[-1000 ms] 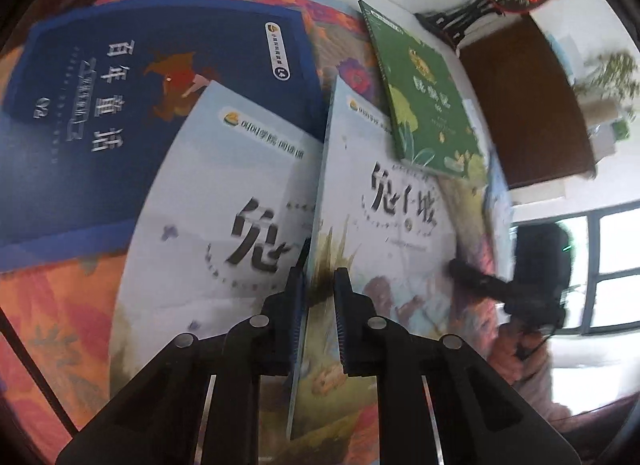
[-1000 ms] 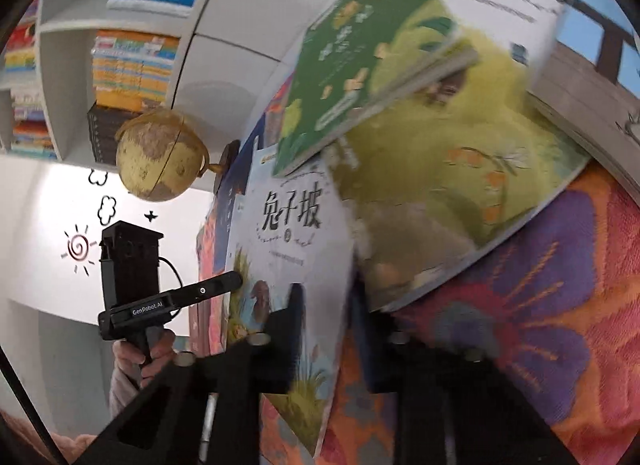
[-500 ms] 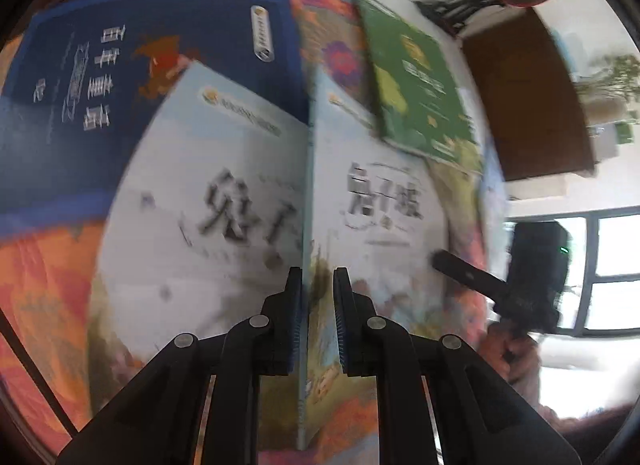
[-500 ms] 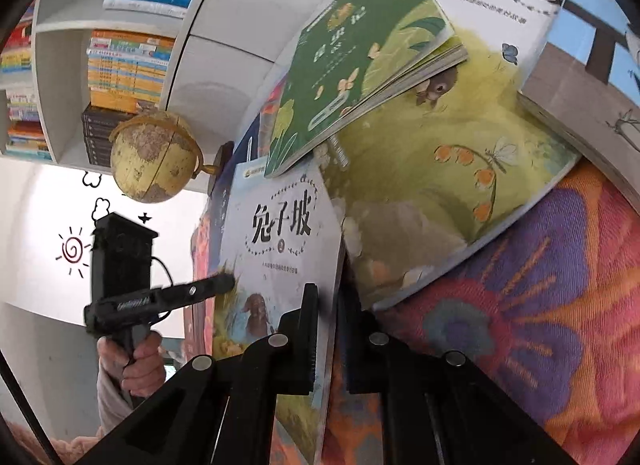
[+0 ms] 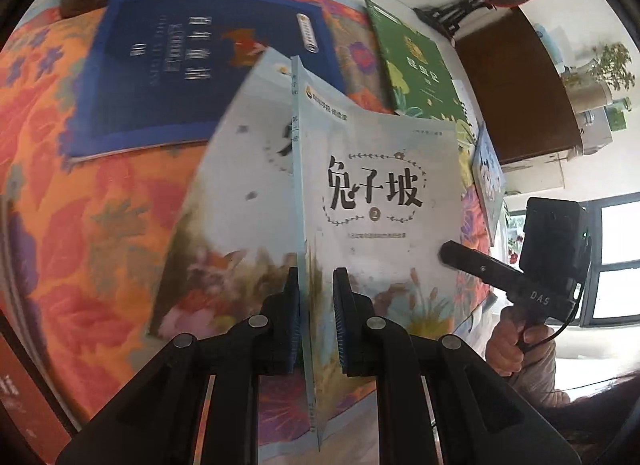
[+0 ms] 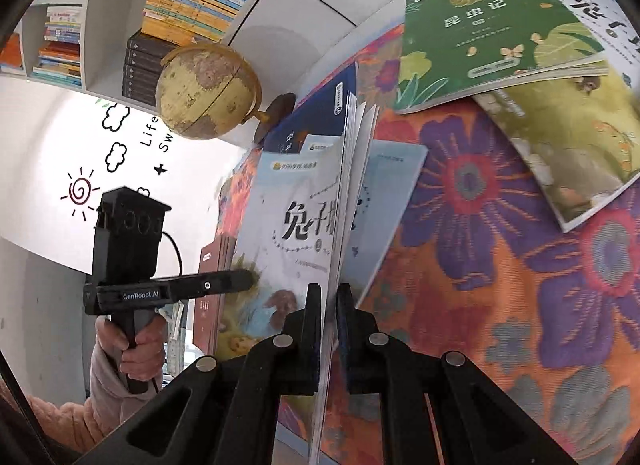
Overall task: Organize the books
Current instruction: 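Lift the white rabbit-cover book upright with both grippers toward the stack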
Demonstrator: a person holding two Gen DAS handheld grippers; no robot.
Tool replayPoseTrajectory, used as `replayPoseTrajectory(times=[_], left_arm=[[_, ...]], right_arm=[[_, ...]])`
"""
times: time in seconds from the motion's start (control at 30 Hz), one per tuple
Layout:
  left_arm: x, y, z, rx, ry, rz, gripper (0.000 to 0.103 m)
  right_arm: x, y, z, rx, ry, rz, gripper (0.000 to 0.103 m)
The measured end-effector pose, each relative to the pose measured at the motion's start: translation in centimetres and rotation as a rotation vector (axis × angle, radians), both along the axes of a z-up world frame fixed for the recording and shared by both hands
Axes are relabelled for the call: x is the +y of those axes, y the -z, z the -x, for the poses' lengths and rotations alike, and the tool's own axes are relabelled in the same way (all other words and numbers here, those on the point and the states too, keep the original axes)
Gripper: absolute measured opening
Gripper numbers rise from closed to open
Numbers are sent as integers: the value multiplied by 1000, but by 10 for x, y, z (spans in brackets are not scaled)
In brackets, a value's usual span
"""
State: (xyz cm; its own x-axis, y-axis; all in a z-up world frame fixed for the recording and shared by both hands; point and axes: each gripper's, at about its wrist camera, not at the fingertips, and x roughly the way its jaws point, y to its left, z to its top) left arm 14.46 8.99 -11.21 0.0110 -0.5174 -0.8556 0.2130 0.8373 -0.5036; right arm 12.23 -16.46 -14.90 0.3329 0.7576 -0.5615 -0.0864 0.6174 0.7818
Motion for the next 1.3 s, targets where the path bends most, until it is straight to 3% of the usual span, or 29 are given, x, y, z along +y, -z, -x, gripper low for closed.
replayPoseTrajectory(times=[0.8, 1.3], left_arm=[[89, -40, 27, -112, -30, -10, 11], [185, -51, 43, -140, -125, -18, 11]], right_arm=[[99, -56, 11, -87, -10, 9, 9], [192, -68, 3, -109, -90, -8, 9]])
